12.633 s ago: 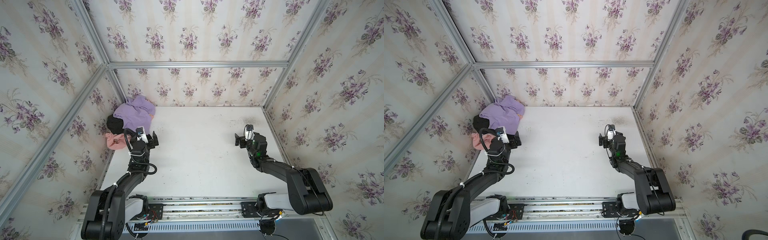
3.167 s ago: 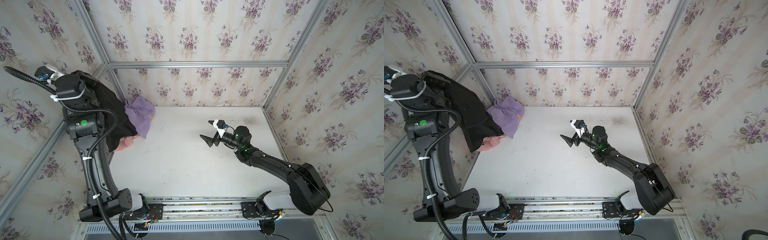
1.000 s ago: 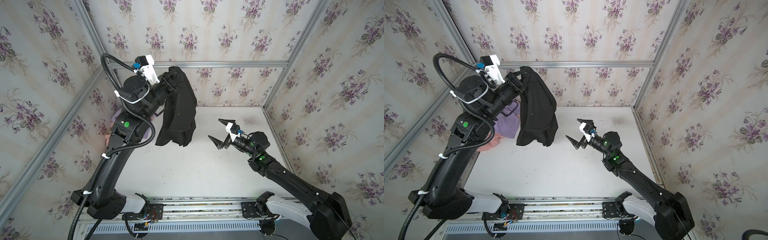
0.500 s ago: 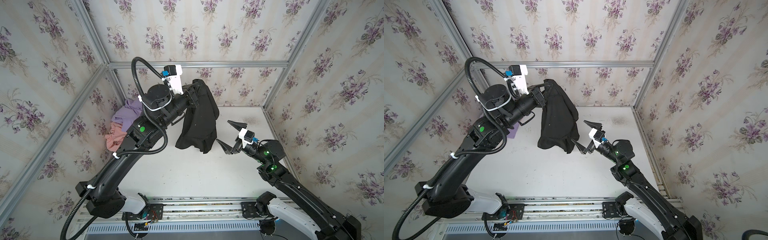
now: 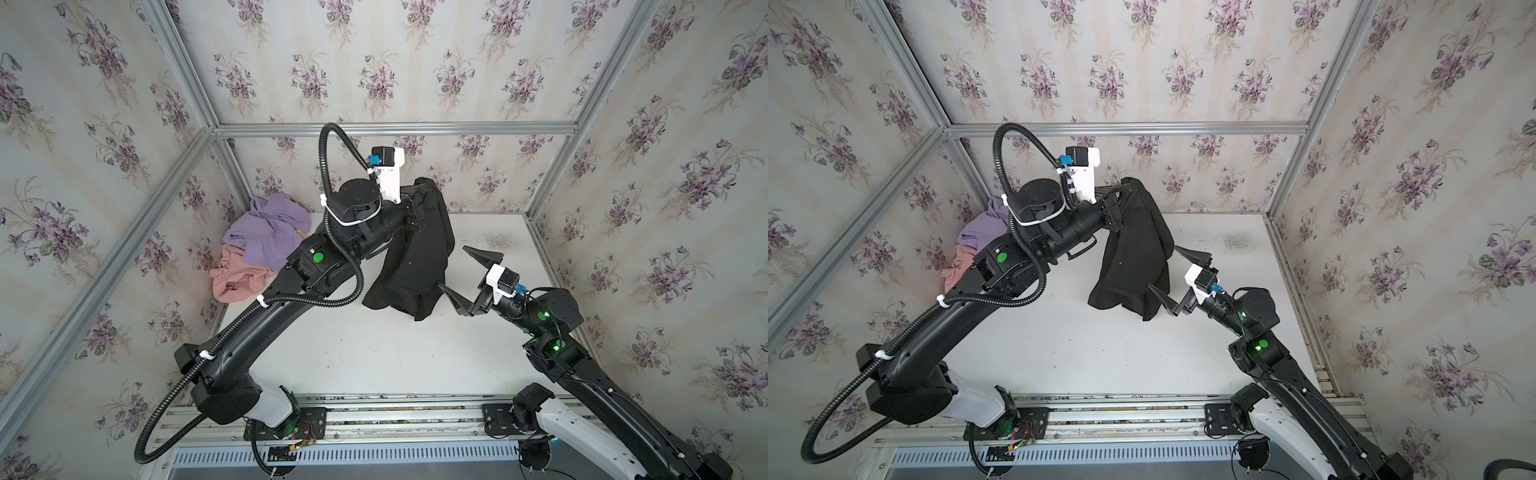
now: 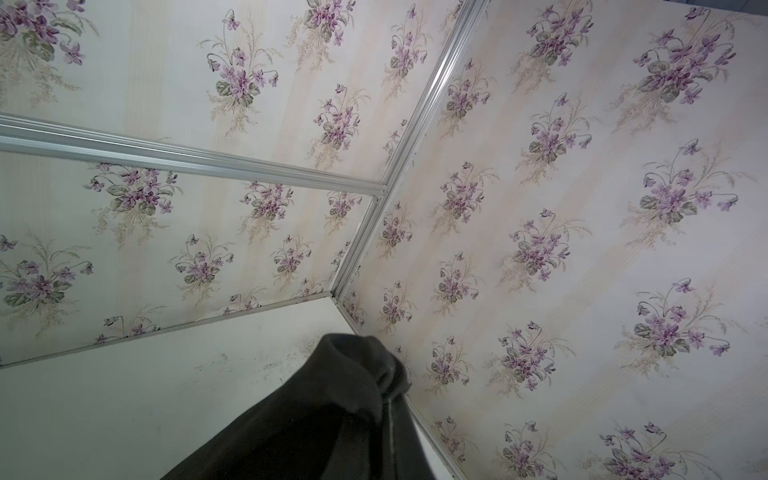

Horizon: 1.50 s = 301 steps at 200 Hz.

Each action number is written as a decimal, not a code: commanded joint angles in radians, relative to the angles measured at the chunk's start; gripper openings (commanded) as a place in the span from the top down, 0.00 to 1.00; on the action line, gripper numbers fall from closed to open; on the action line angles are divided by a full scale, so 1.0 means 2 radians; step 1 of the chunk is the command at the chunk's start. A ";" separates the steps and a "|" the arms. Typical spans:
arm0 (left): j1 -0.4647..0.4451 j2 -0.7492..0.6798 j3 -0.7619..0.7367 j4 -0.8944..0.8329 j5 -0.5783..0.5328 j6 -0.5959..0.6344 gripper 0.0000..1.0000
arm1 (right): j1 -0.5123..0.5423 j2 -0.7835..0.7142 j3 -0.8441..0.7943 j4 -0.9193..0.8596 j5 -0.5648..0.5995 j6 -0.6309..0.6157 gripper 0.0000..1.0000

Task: Pick out a specific cloth from the pile
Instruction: 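Swing the black garment toward the right gripper while the right gripper approaches it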

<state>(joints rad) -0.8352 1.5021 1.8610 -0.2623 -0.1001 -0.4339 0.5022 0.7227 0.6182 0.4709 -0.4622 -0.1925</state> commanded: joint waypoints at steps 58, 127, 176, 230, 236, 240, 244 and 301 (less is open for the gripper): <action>-0.015 0.002 -0.033 0.032 0.017 0.133 0.99 | 0.000 0.005 -0.005 0.014 0.011 -0.014 0.00; -0.016 -0.025 -0.085 0.033 0.029 0.166 0.97 | 0.000 0.014 -0.004 -0.014 0.006 -0.017 0.00; -0.016 -0.047 -0.120 0.033 0.021 0.173 0.97 | 0.000 0.041 0.020 -0.075 -0.036 -0.054 0.00; -0.017 -0.059 -0.164 0.033 -0.002 0.182 0.97 | 0.000 0.049 0.019 -0.068 -0.039 -0.046 0.00; -0.017 -0.059 -0.167 0.033 -0.004 0.182 0.97 | 0.000 0.050 0.019 -0.067 -0.040 -0.044 0.00; -0.017 -0.060 -0.170 0.033 -0.005 0.181 0.97 | 0.000 0.050 0.019 -0.066 -0.040 -0.043 0.00; -0.017 -0.060 -0.172 0.033 -0.006 0.181 0.97 | 0.000 0.051 0.018 -0.066 -0.041 -0.041 0.00; -0.016 -0.067 -0.205 0.037 -0.035 0.183 0.96 | 0.001 0.060 -0.014 -0.015 -0.048 0.023 0.00</action>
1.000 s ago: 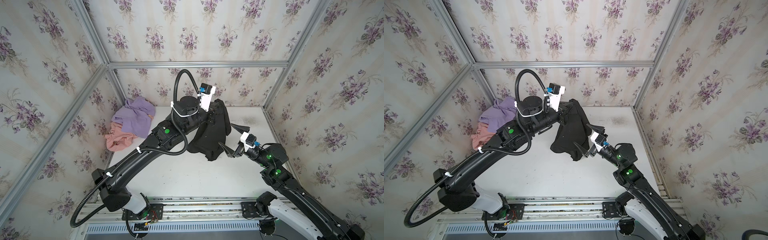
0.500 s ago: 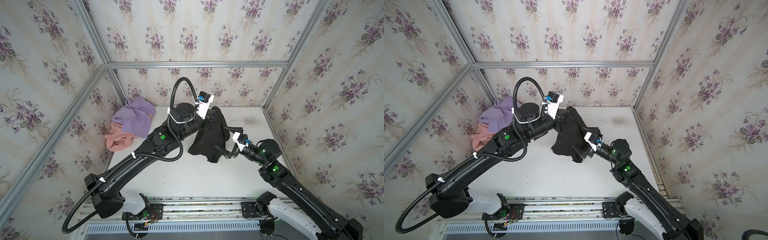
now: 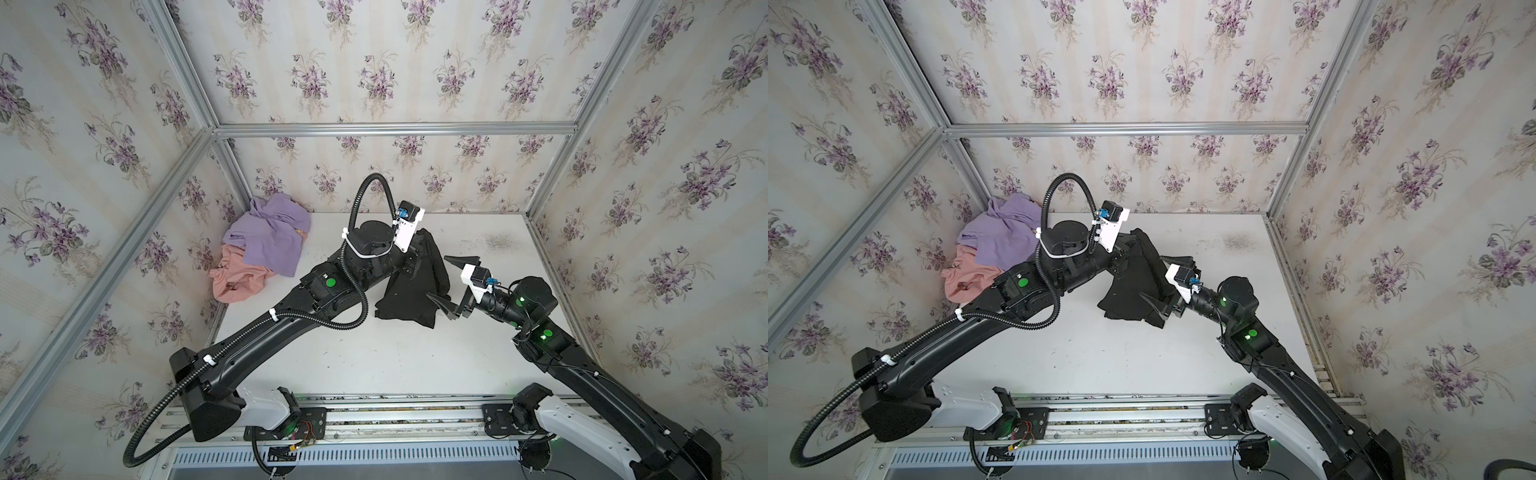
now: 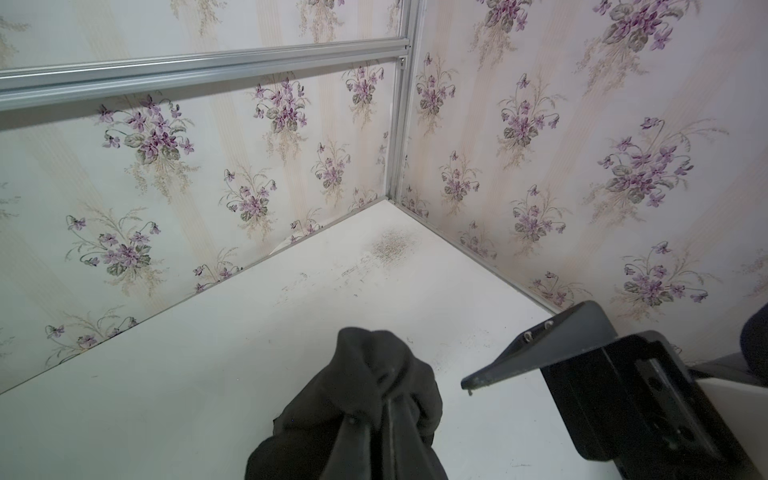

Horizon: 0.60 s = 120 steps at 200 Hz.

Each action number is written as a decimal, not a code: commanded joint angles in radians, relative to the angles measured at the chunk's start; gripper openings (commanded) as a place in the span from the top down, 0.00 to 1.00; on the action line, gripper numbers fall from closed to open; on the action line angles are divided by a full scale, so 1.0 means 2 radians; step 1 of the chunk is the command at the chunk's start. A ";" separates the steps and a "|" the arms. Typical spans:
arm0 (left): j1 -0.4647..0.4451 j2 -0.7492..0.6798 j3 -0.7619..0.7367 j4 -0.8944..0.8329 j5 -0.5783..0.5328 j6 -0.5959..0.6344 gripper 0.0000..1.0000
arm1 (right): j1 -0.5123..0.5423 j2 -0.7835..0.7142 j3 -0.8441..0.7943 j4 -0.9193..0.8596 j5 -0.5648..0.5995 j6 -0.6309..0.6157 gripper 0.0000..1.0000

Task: Pick out a specific cloth from the pile
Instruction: 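Swing the black garment toward the right gripper while the right gripper approaches it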

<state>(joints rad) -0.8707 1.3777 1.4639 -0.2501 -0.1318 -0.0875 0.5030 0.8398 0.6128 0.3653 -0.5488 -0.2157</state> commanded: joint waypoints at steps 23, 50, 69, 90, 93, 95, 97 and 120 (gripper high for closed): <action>0.001 -0.007 -0.013 0.033 -0.028 0.011 0.96 | 0.001 0.001 -0.022 0.031 0.005 0.030 0.00; 0.001 -0.009 -0.021 0.035 -0.033 0.012 0.96 | 0.001 0.006 -0.027 0.033 0.007 0.039 0.00; 0.001 -0.012 -0.028 0.035 -0.036 0.012 0.96 | 0.001 0.011 -0.026 0.020 0.015 0.043 0.00; 0.001 -0.017 -0.038 0.037 -0.040 0.010 0.95 | 0.001 0.010 -0.028 0.007 0.017 0.042 0.00; 0.001 -0.018 -0.040 0.038 -0.040 0.009 0.95 | 0.001 0.009 -0.029 0.006 0.017 0.042 0.00; 0.001 -0.018 -0.041 0.038 -0.041 0.010 0.95 | 0.001 0.009 -0.029 0.005 0.017 0.042 0.00; 0.001 -0.019 -0.042 0.038 -0.041 0.010 0.95 | 0.001 0.008 -0.030 0.005 0.018 0.042 0.00; 0.001 -0.023 -0.053 0.041 -0.048 0.010 0.96 | 0.001 0.007 -0.033 0.001 0.027 0.037 0.00</action>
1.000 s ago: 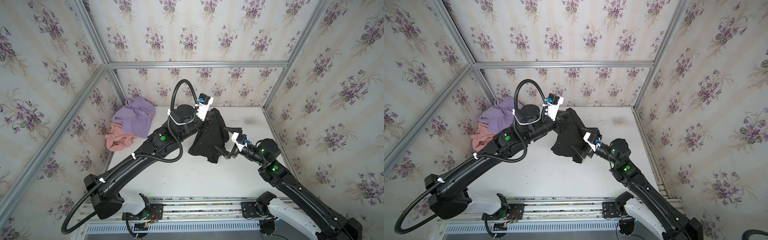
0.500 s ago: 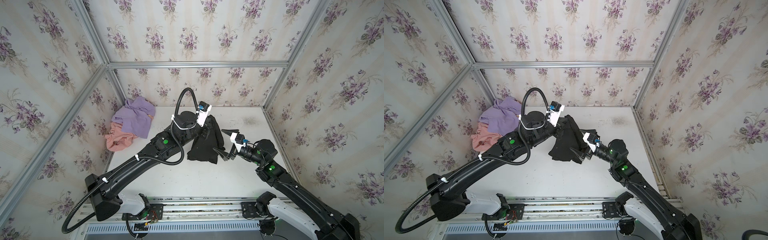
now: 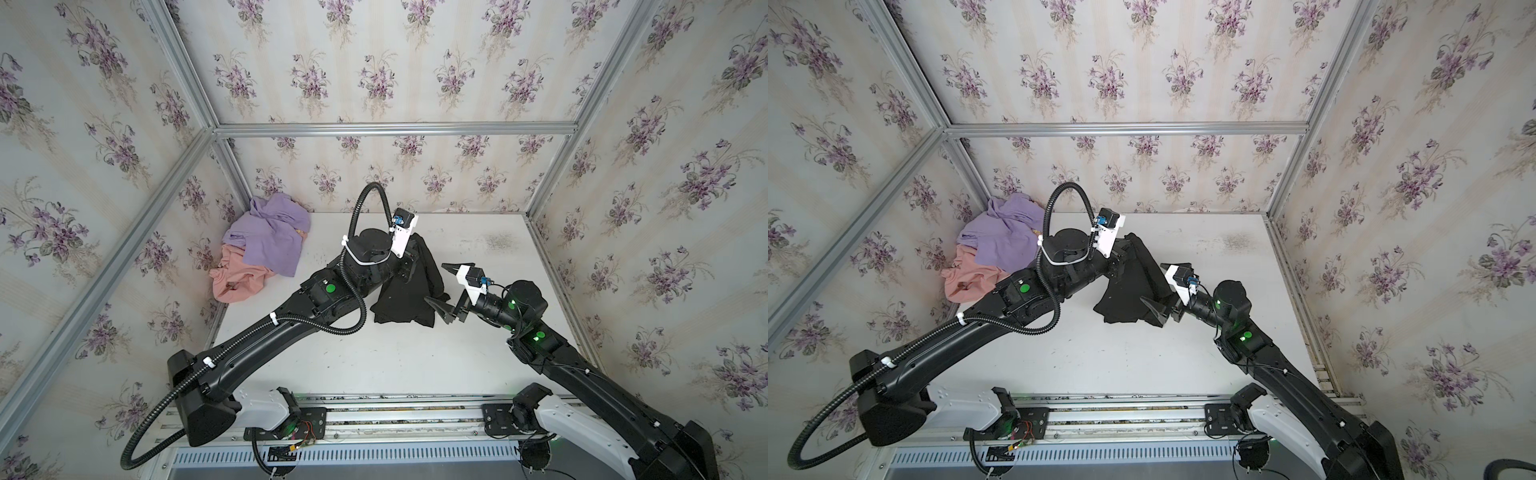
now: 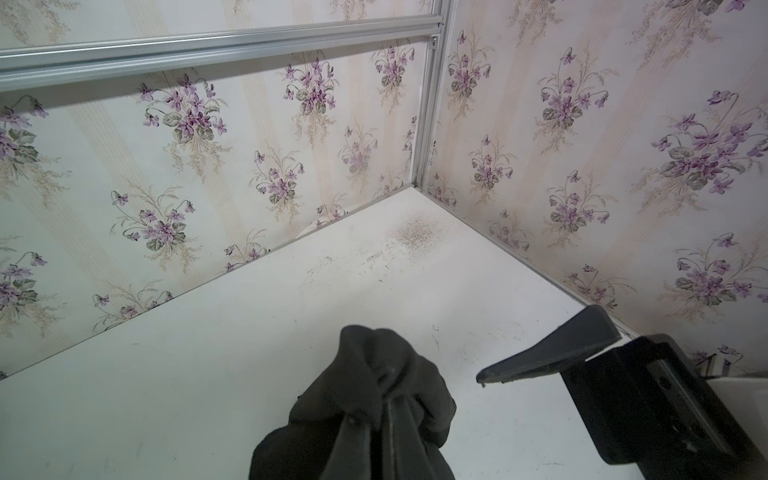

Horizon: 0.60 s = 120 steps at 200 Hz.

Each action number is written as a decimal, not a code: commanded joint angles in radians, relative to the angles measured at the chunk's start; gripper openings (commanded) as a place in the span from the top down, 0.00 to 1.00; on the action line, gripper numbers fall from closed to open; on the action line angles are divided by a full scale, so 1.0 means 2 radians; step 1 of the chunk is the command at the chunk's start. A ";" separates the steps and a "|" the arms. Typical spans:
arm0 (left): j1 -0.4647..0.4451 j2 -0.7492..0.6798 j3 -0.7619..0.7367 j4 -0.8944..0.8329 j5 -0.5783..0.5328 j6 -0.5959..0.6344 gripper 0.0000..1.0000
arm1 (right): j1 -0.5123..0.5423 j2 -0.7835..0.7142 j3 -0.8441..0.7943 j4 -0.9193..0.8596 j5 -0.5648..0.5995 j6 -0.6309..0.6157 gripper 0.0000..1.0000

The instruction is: Pick out a specific cloth from the pile

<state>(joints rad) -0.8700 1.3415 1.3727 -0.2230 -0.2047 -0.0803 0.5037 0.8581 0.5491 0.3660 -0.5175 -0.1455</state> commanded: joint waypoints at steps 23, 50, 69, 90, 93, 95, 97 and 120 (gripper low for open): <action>0.001 -0.009 -0.016 0.027 -0.016 0.007 0.96 | 0.000 0.000 -0.002 -0.001 0.020 0.001 0.00; 0.001 -0.016 -0.029 0.027 -0.023 0.005 0.96 | 0.000 0.001 -0.004 -0.001 0.023 0.007 0.00; 0.001 -0.020 -0.037 0.028 -0.025 0.003 0.95 | 0.000 0.003 -0.004 -0.002 0.030 0.013 0.00; 0.001 -0.021 -0.042 0.027 -0.026 0.001 0.96 | 0.000 0.006 -0.010 0.002 0.043 0.027 0.00; 0.001 -0.022 -0.043 0.027 -0.025 0.000 0.95 | 0.000 0.006 -0.011 0.004 0.045 0.030 0.00; 0.001 -0.022 -0.044 0.027 -0.025 0.000 0.95 | 0.000 0.006 -0.013 0.006 0.047 0.032 0.00; 0.001 -0.022 -0.044 0.027 -0.025 -0.001 0.95 | 0.000 0.007 -0.014 0.007 0.049 0.034 0.00; 0.001 -0.023 -0.050 0.027 -0.022 -0.005 0.95 | 0.000 0.010 -0.031 0.028 0.058 0.050 0.00</action>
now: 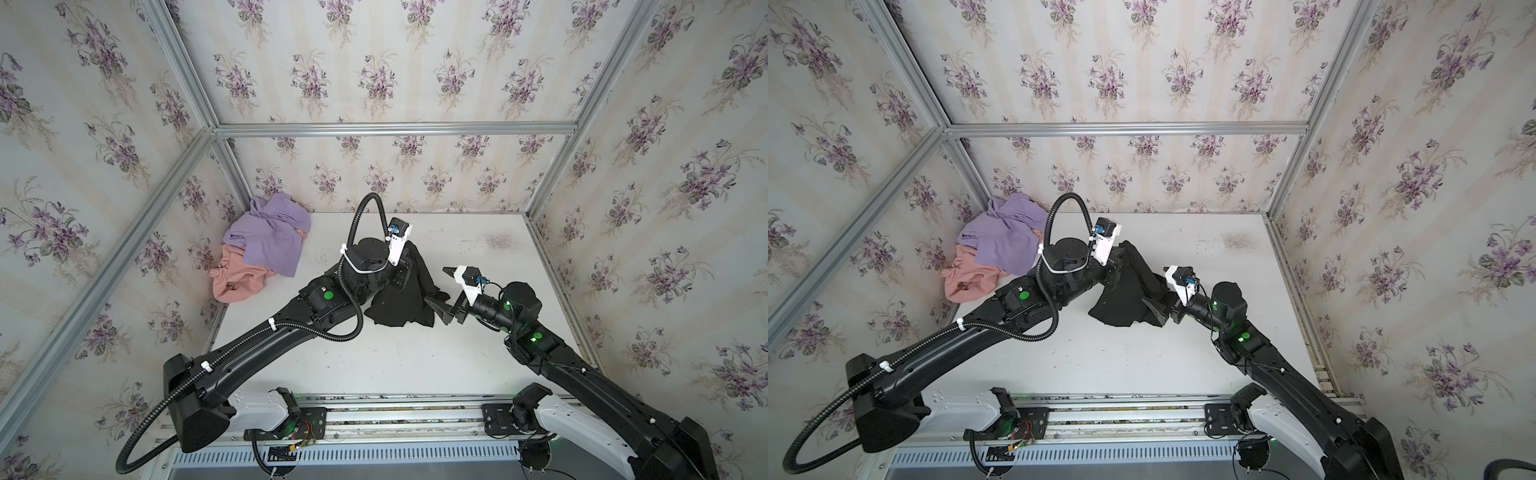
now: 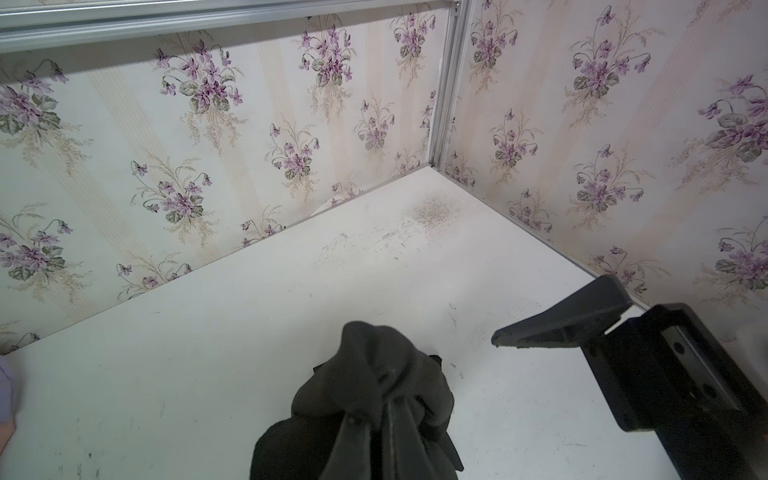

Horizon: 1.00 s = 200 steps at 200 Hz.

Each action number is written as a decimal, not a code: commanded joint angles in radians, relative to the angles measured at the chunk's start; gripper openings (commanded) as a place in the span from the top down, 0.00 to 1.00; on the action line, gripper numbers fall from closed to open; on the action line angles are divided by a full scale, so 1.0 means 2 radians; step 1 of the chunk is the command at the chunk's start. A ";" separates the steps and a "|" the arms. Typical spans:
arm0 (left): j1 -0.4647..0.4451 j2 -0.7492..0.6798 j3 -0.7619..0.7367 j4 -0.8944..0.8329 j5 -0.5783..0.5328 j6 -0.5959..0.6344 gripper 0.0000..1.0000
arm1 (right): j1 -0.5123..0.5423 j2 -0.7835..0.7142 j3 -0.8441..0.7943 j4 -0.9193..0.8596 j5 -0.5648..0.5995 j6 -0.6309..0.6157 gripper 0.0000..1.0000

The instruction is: Pick out a specific cloth from the pile

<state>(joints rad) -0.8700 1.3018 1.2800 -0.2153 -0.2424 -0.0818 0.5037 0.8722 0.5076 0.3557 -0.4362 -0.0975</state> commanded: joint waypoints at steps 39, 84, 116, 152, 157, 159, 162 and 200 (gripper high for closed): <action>0.001 0.001 -0.010 0.023 0.001 -0.012 0.96 | 0.000 0.035 -0.044 0.097 0.036 0.056 0.00; 0.001 0.012 -0.015 0.022 0.004 -0.016 0.96 | 0.000 0.073 -0.069 0.149 0.060 0.089 0.00; 0.001 0.026 -0.010 0.021 0.005 -0.015 0.96 | 0.000 0.104 -0.088 0.186 0.098 0.093 0.00; 0.001 0.047 -0.002 0.021 0.007 -0.016 0.96 | 0.000 0.117 -0.099 0.208 0.098 0.094 0.00; 0.001 0.051 0.000 0.021 0.008 -0.017 0.96 | 0.000 0.116 -0.100 0.208 0.102 0.094 0.00; 0.001 0.052 0.000 0.021 0.008 -0.018 0.96 | 0.000 0.115 -0.101 0.207 0.103 0.094 0.00; 0.001 0.054 0.001 0.022 0.009 -0.018 0.96 | 0.000 0.114 -0.102 0.207 0.106 0.094 0.00; 0.001 0.086 0.020 0.022 0.013 -0.020 0.96 | 0.000 0.115 -0.105 0.205 0.099 0.081 0.00</action>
<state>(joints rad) -0.8696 1.4460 1.2938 -0.2104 -0.2295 -0.1150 0.5037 1.0992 0.2985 0.7116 -0.2386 0.0818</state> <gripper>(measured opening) 0.077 0.996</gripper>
